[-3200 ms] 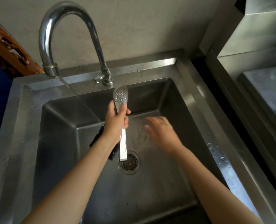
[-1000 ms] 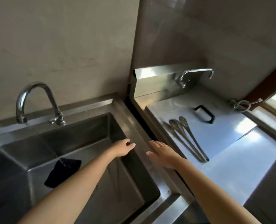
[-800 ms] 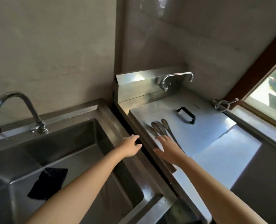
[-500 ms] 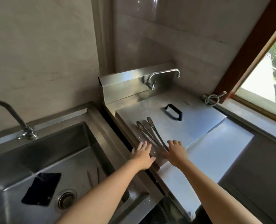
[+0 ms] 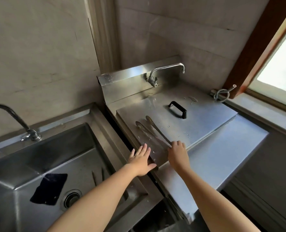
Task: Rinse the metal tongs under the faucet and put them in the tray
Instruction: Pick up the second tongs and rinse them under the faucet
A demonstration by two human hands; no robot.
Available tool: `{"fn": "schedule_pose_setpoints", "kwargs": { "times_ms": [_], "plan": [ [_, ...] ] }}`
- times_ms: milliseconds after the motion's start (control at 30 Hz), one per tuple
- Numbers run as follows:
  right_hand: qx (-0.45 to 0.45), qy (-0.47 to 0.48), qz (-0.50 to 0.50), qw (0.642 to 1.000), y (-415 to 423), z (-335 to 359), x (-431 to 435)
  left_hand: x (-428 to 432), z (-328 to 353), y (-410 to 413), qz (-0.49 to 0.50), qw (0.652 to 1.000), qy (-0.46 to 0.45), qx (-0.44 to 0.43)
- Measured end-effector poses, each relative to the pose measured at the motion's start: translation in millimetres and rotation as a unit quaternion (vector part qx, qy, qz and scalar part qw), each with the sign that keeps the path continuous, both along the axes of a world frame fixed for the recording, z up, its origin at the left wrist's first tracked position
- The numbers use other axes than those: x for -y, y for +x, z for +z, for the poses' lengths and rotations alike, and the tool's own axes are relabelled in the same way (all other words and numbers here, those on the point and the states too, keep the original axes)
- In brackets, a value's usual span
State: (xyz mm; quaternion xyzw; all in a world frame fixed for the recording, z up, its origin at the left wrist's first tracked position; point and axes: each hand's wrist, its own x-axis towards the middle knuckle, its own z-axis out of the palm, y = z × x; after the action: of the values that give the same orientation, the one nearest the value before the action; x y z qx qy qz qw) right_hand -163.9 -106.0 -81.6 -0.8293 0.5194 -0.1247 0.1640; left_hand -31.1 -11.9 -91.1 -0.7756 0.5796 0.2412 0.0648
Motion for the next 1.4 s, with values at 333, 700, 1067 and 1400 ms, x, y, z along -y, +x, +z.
{"fn": "schedule_pose_setpoints", "kwargs": {
  "times_ms": [333,700,1067,1400],
  "plan": [
    [0.139,0.038,0.075,0.987,29.5,58.4,-11.9,-10.8,39.3,47.3,0.028,0.997,-0.065,-0.014],
    [0.309,0.079,0.235,0.918,168.1,158.6,-96.1,-116.7,143.3,178.2,0.234,0.84,-0.289,-0.395],
    [0.339,0.193,0.389,0.834,303.8,168.0,-252.2,-264.7,204.8,296.0,0.289,0.33,-0.606,-0.664],
    [0.247,0.396,0.472,0.748,370.9,110.7,-332.8,-355.8,163.2,352.2,0.333,0.258,-0.638,-0.645]
  ]
}}
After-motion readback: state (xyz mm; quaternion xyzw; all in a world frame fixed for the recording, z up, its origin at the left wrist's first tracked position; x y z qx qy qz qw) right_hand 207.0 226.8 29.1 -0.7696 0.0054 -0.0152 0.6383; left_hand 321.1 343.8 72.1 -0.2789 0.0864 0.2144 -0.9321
